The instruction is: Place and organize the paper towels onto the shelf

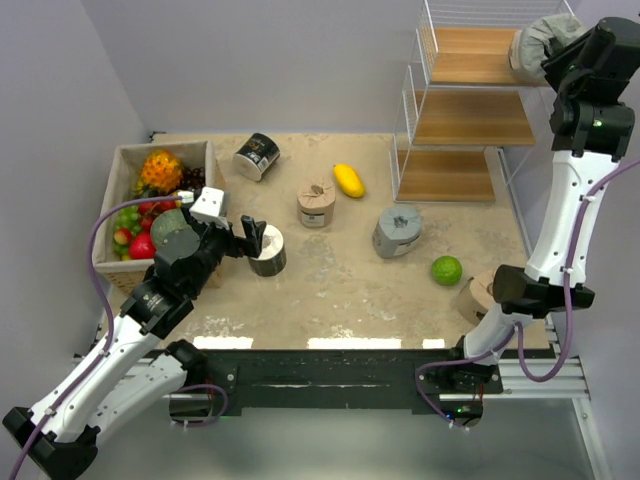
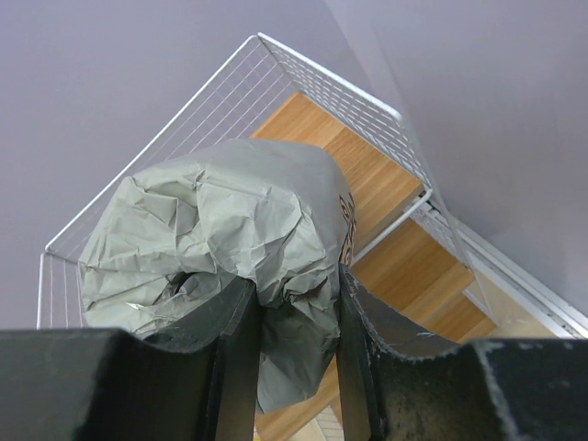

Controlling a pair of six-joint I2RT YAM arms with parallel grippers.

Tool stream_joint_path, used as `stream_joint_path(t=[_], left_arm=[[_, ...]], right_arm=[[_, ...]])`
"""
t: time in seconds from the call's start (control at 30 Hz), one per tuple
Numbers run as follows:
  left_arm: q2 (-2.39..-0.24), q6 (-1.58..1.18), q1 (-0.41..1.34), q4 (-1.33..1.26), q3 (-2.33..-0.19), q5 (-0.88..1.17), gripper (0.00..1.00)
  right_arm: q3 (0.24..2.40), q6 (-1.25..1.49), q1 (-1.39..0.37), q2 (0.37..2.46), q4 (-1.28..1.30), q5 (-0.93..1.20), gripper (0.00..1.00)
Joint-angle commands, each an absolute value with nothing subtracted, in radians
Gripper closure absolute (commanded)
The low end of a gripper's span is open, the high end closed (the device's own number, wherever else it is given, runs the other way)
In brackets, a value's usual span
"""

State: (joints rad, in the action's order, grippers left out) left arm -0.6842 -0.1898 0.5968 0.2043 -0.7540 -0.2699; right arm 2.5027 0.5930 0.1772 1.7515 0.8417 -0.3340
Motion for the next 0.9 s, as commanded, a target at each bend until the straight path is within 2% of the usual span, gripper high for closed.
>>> stream_joint_path(t=[0.0, 0.33, 0.43, 0.67, 0.87], left_arm=[[-0.683, -0.183, 0.601, 0.176, -0.753, -0.282, 0.00], [-0.687, -0.181, 0.600, 0.179, -0.753, -0.282, 0.00], [-0.686, -0.183, 0.601, 0.178, -0.753, -0.282, 0.00], [-0.687, -0.181, 0.601, 0.178, -0.753, -0.284, 0.00], [-0.686, -0.181, 0.600, 0.176, -0.753, -0.287, 0.00]], right_arm=[[2.528, 0.649, 0.179, 1.743, 0.718, -0.238, 0.66], [2.566, 0.675, 0.201, 1.796, 0.695, -0.250, 0.64], [2.580, 0.698, 0.210, 1.812, 0.695, -0.245, 0.60], [2.588, 0.713, 0.216, 1.828, 0.649, -0.216, 0.43], [2.611, 0.716, 0.222, 1.844, 0.643, -0.195, 0.39]])
